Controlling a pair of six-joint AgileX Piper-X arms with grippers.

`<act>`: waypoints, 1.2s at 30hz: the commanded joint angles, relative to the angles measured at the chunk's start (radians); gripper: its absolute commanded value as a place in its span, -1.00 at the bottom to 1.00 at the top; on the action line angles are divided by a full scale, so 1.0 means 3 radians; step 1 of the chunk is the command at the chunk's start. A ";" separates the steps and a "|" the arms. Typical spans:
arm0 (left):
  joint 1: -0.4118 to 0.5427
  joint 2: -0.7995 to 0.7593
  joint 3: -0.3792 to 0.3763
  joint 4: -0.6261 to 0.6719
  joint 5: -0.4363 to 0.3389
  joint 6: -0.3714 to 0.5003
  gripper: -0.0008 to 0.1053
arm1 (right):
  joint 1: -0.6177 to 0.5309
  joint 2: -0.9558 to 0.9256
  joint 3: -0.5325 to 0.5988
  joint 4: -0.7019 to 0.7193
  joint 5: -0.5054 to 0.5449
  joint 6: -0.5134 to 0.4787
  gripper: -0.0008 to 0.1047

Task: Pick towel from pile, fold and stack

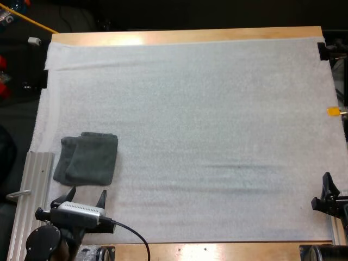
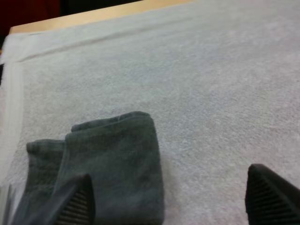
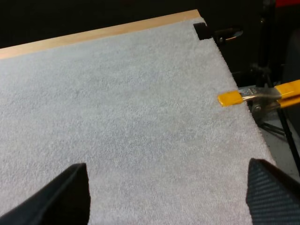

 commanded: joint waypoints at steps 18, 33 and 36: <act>-0.0137 -0.0472 -0.0001 -0.0042 -0.0001 -0.0018 0.22 | 0.0002 -0.0128 -0.0011 -0.0027 -0.0005 0.0002 0.29; -0.0137 -0.0472 -0.0001 -0.0042 -0.0001 -0.0018 0.22 | 0.0002 -0.0128 -0.0011 -0.0027 -0.0005 0.0002 0.29; -0.0137 -0.0472 -0.0001 -0.0042 -0.0001 -0.0018 0.22 | 0.0002 -0.0128 -0.0011 -0.0027 -0.0005 0.0002 0.29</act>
